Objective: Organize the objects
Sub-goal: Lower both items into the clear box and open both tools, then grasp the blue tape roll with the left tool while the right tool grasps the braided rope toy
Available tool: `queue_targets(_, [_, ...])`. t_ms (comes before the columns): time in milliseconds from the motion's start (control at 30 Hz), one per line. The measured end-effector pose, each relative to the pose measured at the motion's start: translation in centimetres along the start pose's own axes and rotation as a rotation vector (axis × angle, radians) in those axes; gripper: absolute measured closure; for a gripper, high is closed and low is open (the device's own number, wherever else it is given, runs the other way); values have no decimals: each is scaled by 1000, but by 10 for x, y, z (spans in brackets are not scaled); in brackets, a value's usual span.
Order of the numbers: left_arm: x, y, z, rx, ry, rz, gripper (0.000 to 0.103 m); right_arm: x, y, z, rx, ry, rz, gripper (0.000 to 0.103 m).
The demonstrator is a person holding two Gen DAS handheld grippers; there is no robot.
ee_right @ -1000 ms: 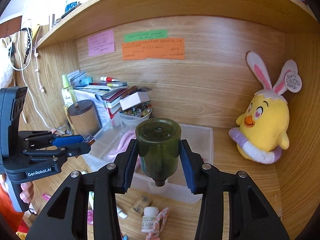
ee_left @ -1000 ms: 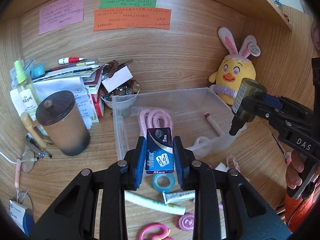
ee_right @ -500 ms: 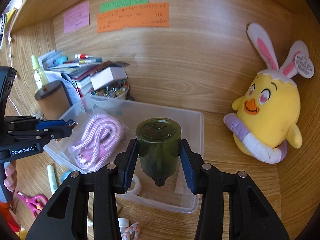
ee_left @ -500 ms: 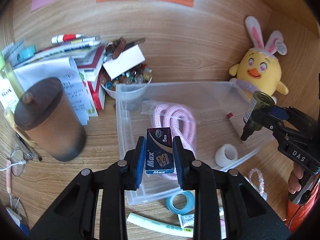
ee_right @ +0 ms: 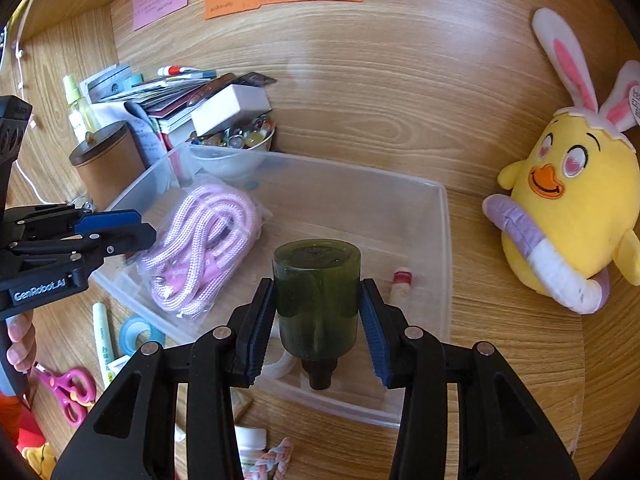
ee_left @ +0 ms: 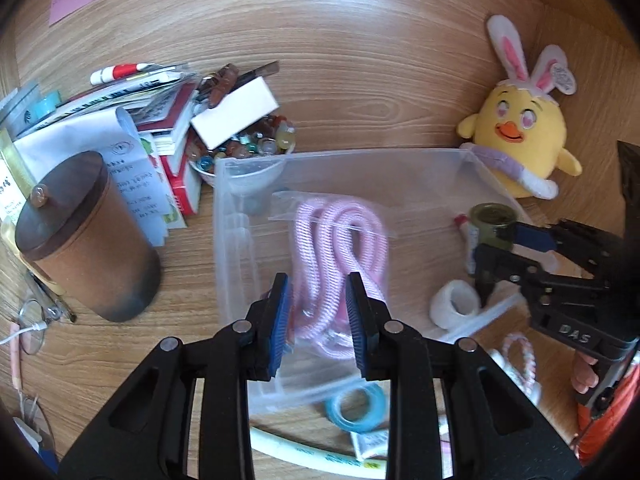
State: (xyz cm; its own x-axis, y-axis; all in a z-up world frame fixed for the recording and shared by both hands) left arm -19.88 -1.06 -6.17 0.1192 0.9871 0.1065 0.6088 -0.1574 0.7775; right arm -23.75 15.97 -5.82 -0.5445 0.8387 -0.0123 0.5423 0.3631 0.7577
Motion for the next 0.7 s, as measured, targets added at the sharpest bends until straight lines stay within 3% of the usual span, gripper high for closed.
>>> queue_targets(133, [10, 14, 3, 38, -29, -11, 54, -5, 10, -2, 11, 16, -7, 63])
queue_targets(367, [24, 48, 4, 127, -60, -40, 26, -12, 44, -3, 81, 31, -2, 47])
queue_targets(433, [25, 56, 5, 150, -62, -60, 12, -13, 53, -2, 99, 31, 1, 42])
queue_targets(500, [26, 62, 8, 165, -60, -74, 7, -14, 63, 1, 116, 32, 7, 37])
queue_targets(700, [25, 66, 23, 134, -57, -66, 6, -18, 80, 19, 135, 28, 0, 35])
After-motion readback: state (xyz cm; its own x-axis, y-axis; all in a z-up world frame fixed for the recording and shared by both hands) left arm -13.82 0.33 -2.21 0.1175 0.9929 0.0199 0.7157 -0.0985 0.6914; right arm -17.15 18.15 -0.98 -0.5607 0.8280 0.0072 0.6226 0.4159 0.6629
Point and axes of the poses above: each gripper's, at about its wrist camera, not at the fingertips, and y roughly against the way its jaws point, x to its right, z to its underside, the point moved 5 cm from there along -y, roughly the way its jaws point, and after that the axes turned 3 degrees about -x, right-handed, at the moved point
